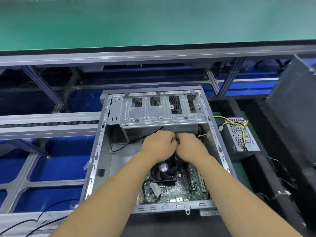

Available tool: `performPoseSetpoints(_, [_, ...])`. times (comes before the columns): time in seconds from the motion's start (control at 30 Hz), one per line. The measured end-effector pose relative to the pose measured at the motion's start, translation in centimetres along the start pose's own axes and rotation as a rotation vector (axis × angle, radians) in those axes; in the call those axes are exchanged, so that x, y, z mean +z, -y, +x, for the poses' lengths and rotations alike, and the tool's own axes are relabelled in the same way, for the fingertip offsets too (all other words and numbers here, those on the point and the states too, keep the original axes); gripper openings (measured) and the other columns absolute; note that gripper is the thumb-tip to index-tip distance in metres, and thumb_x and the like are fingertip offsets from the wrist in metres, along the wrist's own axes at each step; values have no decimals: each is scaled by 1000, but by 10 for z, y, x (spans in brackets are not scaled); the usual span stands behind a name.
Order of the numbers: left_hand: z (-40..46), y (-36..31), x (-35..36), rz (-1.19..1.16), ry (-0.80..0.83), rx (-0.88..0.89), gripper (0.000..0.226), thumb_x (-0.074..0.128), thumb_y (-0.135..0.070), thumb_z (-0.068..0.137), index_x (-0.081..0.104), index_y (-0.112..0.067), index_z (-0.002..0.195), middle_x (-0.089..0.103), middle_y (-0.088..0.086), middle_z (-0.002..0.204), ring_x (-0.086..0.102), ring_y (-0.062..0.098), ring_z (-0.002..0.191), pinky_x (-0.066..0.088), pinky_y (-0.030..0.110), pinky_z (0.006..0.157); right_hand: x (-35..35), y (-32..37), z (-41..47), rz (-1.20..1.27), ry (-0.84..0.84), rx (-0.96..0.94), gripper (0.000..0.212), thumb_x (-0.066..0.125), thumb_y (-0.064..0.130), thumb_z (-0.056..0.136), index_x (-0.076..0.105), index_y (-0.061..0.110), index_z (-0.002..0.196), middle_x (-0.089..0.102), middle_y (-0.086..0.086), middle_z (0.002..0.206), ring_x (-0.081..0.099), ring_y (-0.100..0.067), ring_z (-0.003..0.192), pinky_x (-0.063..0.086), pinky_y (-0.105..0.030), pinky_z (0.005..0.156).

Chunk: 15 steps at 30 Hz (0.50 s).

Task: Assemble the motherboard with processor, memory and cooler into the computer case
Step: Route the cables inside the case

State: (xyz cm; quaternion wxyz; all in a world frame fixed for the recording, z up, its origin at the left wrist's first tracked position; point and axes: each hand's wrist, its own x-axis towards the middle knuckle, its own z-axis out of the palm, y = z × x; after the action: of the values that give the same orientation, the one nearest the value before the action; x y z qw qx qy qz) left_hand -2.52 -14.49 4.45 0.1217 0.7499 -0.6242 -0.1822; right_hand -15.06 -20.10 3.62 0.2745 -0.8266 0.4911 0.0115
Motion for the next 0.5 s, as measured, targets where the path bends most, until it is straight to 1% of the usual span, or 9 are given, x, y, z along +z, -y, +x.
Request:
performPoseSetpoints(0.07, [6,-20,-8,-107,-30,35,28,44,-25,93,45,-23,66,55,-6,71,57,26,74,39,33,58,-17,2,-5,-3,-76,-21,17,46,7,87,60,12,96,68,-11,98,63,-34,89,50,-36,66])
performPoseSetpoints(0.1, [9,-29,-11,-154,-70,45,27,44,-25,93,45,-24,65,55,-7,69,56,24,72,40,32,57,-26,0,-9,33,-129,-34,18,47,5,86,61,13,94,67,-9,92,63,-32,86,45,-33,63])
performPoseSetpoints(0.17, [14,-49,-18,-220,-164,71,22,45,-28,91,48,-25,69,56,-7,68,54,19,68,42,32,57,-45,-7,-19,186,-248,-72,21,47,1,85,61,17,87,61,-1,79,57,-25,77,37,-30,57])
performPoseSetpoints(0.23, [19,-72,-21,-248,-249,112,18,45,-32,90,51,-24,76,58,-7,70,54,16,67,41,32,56,-60,-19,-32,316,-392,-102,24,49,1,84,59,21,82,55,7,71,50,-19,69,31,-27,53])
performPoseSetpoints(0.3, [24,-100,-19,-229,-281,186,18,44,-32,91,54,-22,80,61,-5,74,54,19,70,39,34,57,-70,-37,-44,391,-524,-108,26,51,0,82,60,25,80,55,12,68,50,-8,65,32,-18,53])
performPoseSetpoints(0.37, [30,-129,-10,-163,-271,255,18,44,-31,92,55,-20,84,63,-1,83,52,21,76,38,36,60,-73,-61,-55,503,-609,-54,28,51,0,82,62,26,80,57,14,66,51,0,65,34,-10,54])
performPoseSetpoints(0.4, [33,-143,-4,-118,-248,281,17,44,-31,92,54,-20,85,63,0,86,52,23,79,37,36,62,-71,-74,-59,560,-641,0,28,51,1,83,63,26,80,59,14,66,52,0,65,34,-10,54])
performPoseSetpoints(0.47, [39,-170,10,-39,-161,305,14,43,-31,90,53,-22,85,63,0,91,55,26,85,37,35,64,-65,-105,-65,633,-687,145,24,50,5,87,66,23,85,63,12,73,55,-5,71,37,-11,57])
performPoseSetpoints(0.5, [41,-183,17,0,-107,306,13,43,-31,89,53,-24,86,63,-1,93,56,27,88,36,35,65,-61,-123,-67,631,-698,231,21,50,8,90,69,20,90,67,8,81,58,-12,78,41,-15,63])
